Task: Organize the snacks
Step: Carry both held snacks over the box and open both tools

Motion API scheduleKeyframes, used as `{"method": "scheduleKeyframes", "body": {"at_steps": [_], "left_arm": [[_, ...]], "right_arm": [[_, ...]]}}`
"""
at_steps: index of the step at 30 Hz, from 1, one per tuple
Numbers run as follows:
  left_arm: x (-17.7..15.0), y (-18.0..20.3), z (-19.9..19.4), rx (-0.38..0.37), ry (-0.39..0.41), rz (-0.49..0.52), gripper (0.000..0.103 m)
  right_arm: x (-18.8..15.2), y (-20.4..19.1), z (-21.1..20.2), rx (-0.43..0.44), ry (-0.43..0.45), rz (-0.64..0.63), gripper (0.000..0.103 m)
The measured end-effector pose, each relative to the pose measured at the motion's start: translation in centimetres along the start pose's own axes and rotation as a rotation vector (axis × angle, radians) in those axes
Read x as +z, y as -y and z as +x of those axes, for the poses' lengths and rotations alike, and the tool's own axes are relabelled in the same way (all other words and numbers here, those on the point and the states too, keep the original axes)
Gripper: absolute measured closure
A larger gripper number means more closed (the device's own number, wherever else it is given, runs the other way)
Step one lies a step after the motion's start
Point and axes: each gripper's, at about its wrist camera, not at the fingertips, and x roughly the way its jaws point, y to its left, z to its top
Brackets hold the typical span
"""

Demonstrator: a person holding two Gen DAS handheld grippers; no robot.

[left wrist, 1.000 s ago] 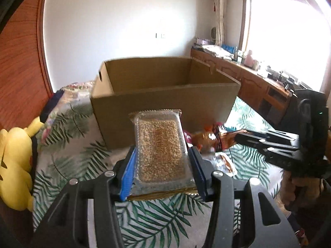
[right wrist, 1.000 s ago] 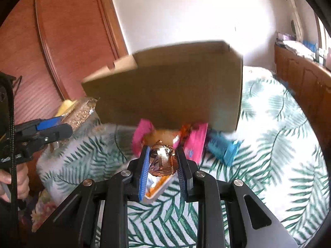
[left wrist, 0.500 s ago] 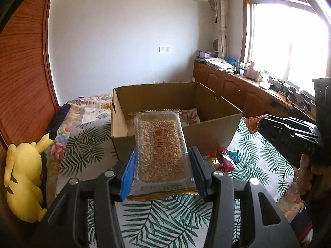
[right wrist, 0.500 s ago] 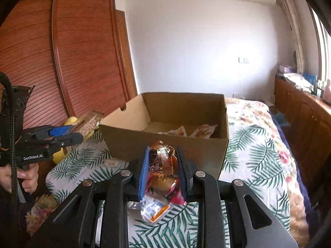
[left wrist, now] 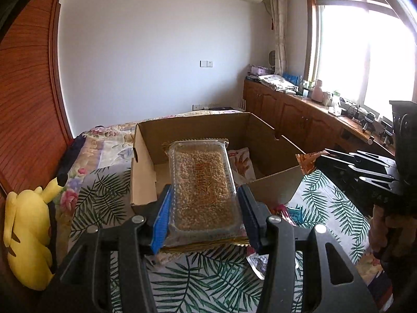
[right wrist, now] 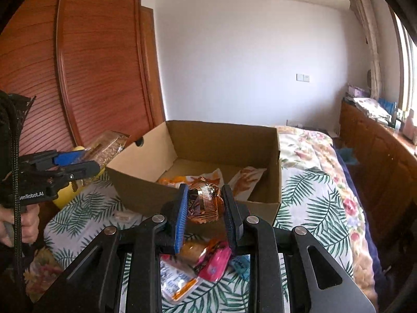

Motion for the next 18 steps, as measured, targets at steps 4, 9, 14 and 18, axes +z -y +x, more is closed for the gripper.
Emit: {"method": "scheduleKeyframes", "body": {"at_steps": [4, 9, 14, 18], "left_arm": [[0.4, 0.1, 1.2, 0.008, -0.011, 0.006, 0.054], [0.9, 0.4, 3.0, 0.019, -0.034, 0.018, 0.054], [1.4, 0.2, 4.7, 0.02, -0.038, -0.007, 0.054], [1.8, 0.0, 5.8, 0.02, -0.047, -0.035, 0.054]], "right_arm": [[0.3, 0.6, 1.0, -0.018, -0.008, 0.004, 0.079], [0.4, 1.4, 2.2, -0.025, -0.023, 0.028, 0.079], [0.7, 1.6, 3.2, -0.085, -0.013, 0.016, 0.079], [0.9, 1.6, 3.7, -0.094, -0.014, 0.02, 0.079]]}}
